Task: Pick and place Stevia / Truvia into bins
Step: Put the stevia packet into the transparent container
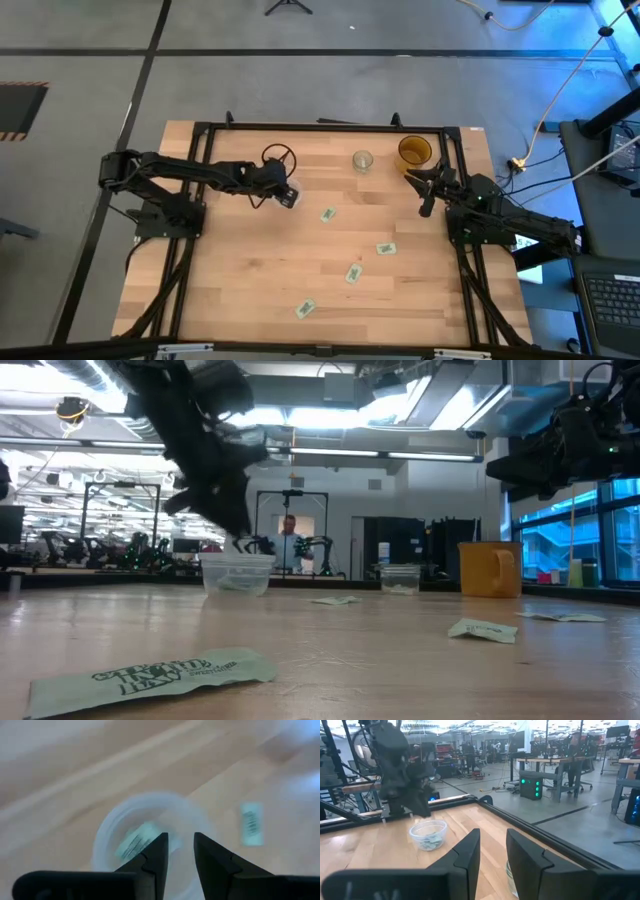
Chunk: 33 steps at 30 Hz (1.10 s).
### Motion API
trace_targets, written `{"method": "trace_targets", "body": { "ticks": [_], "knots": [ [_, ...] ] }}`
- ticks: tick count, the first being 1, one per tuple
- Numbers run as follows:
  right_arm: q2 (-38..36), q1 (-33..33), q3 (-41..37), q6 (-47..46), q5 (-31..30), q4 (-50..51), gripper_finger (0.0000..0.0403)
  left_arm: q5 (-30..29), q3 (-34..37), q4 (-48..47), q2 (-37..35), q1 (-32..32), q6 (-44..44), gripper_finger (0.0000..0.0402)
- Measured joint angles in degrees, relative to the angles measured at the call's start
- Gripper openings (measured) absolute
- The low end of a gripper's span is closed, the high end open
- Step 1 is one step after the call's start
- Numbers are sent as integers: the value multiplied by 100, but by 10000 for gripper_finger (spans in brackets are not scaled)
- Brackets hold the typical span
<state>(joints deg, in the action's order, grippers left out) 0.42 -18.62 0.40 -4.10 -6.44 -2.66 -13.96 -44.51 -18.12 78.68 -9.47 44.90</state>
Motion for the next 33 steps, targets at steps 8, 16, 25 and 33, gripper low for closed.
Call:
{"method": "trace_targets", "body": {
  "ticks": [8, 16, 25, 33],
  "knots": [
    [0, 0, 0, 7, 0, -1, 99, 324, -2, 1257, -729, 284, -1519, 89],
    [-1, 0, 0, 9, 0, 0, 99, 366, -2, 1942, -1100, 468, -1284, 87],
    [-1, 1, 0, 9, -2, 0, 99, 659, -2, 2099, -1135, 473, -1556, 104],
    [1, 1, 0, 9, 0, 0, 99, 672, -2, 2288, -1135, 608, -2018, 162]
  ]
}}
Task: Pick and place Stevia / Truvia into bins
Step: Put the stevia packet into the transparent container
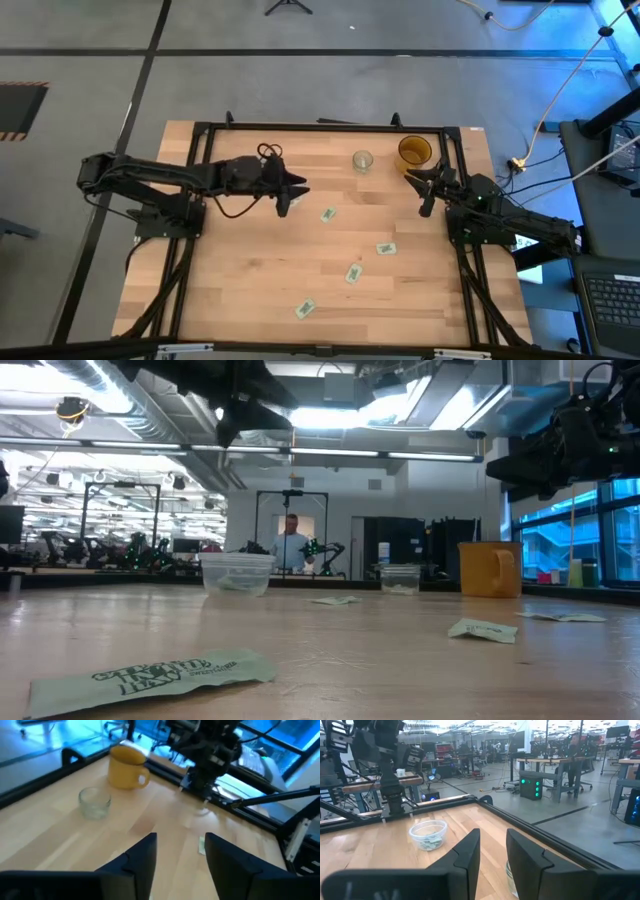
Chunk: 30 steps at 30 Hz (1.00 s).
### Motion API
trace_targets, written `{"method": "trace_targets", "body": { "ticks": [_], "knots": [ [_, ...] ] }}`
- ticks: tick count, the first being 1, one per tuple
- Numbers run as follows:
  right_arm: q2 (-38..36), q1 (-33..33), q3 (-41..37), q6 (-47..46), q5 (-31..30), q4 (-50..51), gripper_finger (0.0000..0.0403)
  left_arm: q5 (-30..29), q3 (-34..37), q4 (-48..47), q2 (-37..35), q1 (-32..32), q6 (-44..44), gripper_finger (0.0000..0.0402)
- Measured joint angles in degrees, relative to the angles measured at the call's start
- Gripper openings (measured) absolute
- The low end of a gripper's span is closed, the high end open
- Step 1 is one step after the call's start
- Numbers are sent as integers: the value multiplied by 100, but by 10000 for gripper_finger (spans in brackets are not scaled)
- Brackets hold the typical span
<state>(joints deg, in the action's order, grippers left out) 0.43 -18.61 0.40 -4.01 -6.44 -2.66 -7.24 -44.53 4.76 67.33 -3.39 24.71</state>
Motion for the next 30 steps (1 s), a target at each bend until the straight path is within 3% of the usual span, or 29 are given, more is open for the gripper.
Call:
{"method": "trace_targets", "body": {
  "ticks": [7, 17, 21, 30],
  "knots": [
    [-2, -2, 0, 0, -2, -2, 99, 767, 0, 155, 4, 577, -1604, 170],
    [-2, 0, 0, 100, -2, 0, 99, -401, -4, 146, 351, 2108, -2630, 170],
    [-2, 0, -2, 152, -2, 0, 99, -678, -142, 102, 904, 2552, -2645, 165],
    [-2, -2, 0, 151, 0, 2, 99, -251, -869, 84, 2478, 3004, -1706, 159]
  ]
}}
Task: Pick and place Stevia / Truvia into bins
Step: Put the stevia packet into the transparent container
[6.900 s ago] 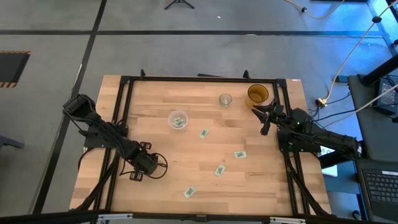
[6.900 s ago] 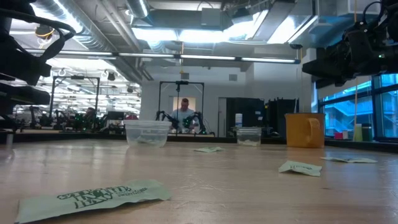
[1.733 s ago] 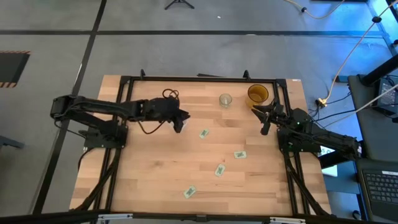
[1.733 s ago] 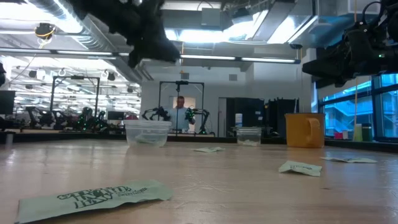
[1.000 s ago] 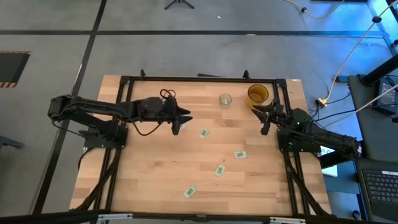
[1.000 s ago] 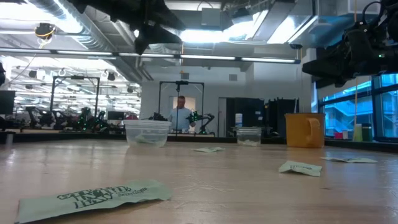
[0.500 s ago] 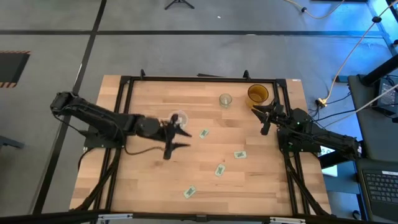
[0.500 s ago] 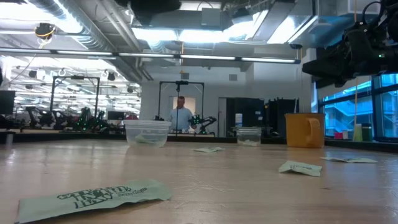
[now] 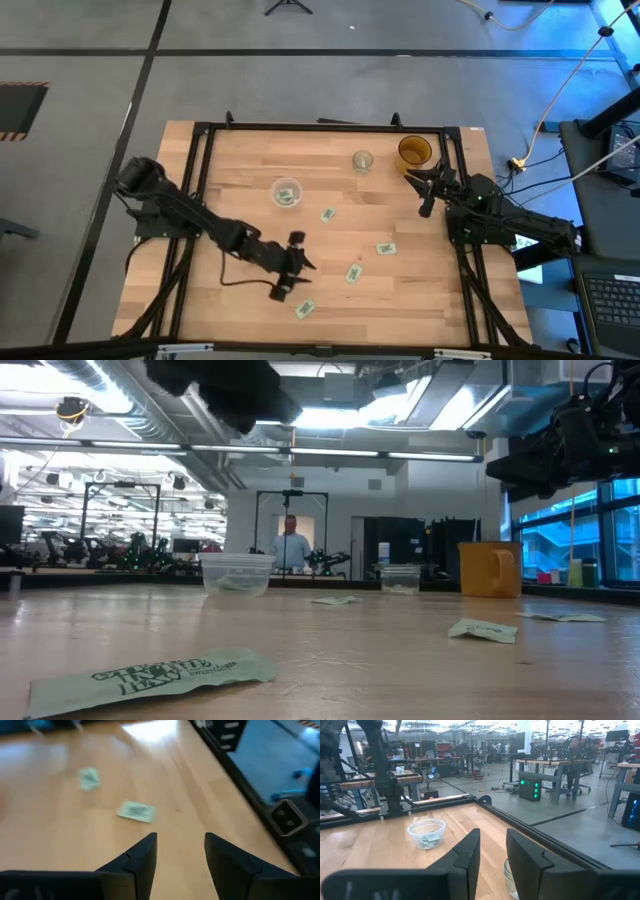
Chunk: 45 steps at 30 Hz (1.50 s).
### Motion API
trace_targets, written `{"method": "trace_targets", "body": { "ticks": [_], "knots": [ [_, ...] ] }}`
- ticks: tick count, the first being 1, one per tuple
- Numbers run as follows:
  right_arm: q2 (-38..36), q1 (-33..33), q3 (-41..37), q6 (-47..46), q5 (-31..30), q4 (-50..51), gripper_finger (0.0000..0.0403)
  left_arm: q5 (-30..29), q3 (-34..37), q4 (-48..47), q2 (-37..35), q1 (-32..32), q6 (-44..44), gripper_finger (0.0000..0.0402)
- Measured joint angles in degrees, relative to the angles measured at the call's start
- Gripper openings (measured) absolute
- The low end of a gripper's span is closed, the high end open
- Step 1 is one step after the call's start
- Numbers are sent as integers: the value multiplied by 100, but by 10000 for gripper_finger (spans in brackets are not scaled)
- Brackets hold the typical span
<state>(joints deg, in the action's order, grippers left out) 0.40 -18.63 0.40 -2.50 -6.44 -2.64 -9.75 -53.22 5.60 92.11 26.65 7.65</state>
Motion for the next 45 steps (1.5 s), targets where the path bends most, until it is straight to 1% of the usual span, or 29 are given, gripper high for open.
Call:
{"method": "trace_targets", "body": {
  "ticks": [3, 8, 10, 14, 18, 41, 45],
  "knots": [
    [2, 1, 0, 0, 0, -1, 99, 229, -176, 3, 449, 125, 397, 159],
    [2, 2, -1, 0, 1, 3, 99, 457, -474, 18, 1173, 319, 529, 157],
    [2, 1, -1, 0, 1, 5, 99, 485, -550, 3, 1401, 362, 636, 157],
    [2, 2, -2, 0, 2, 7, 99, 504, -633, 14, 1704, 370, 1136, 157],
    [1, 2, 0, 0, 3, 4, 99, 485, -689, 29, 1819, 367, 1264, 157],
    [2, 2, 0, 0, 4, 7, 99, 373, -685, -261, 1883, 373, 1319, 157],
    [2, 2, 0, -1, 4, 7, 99, 447, -685, -232, 1919, 372, 1319, 157]
  ]
}}
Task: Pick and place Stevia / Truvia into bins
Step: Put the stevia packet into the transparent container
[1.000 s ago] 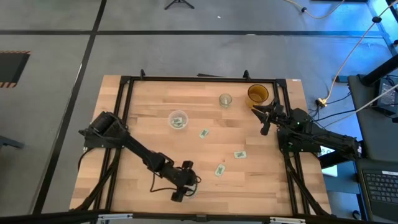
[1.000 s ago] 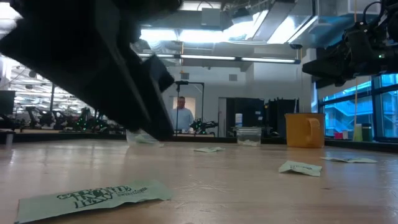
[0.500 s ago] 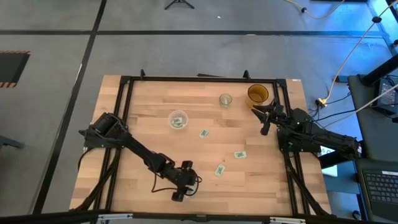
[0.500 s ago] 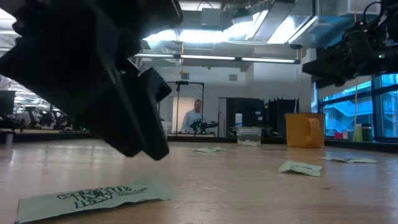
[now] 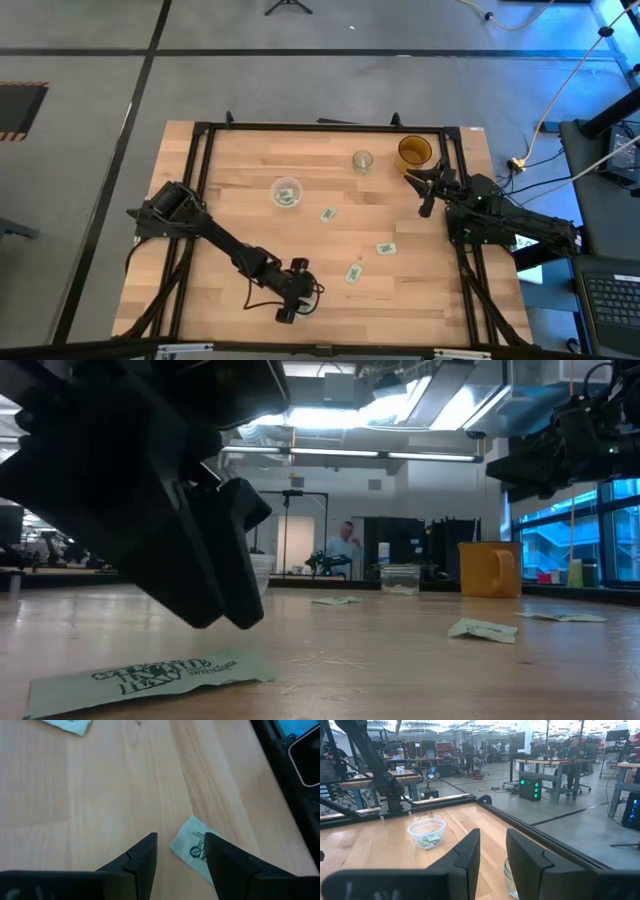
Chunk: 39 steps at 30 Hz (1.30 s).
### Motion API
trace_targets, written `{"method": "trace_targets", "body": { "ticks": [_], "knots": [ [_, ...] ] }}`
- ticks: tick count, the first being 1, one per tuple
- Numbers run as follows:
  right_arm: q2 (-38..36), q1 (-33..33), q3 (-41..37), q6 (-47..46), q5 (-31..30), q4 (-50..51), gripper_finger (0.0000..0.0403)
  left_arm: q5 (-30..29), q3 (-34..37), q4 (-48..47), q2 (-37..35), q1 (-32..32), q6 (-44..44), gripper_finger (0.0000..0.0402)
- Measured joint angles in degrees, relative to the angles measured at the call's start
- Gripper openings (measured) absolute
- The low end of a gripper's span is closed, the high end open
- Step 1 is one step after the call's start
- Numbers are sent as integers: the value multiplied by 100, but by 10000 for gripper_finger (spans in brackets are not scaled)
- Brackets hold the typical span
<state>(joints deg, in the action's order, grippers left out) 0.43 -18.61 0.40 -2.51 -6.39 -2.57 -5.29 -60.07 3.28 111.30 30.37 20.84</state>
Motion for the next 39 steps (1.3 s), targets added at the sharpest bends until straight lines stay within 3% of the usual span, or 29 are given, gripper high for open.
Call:
{"method": "trace_targets", "body": {
  "ticks": [13, 24, 39],
  "knots": [
    [0, 0, 0, 1, 0, 0, 99, 32, -22, 261, 297, 3, 24, 156],
    [0, 0, 0, 1, -1, 0, 99, -74, -24, 167, 378, 143, -413, 121],
    [0, 0, 0, 1, 0, 0, 99, -70, -11, 145, 388, 157, -413, 114]
  ]
}}
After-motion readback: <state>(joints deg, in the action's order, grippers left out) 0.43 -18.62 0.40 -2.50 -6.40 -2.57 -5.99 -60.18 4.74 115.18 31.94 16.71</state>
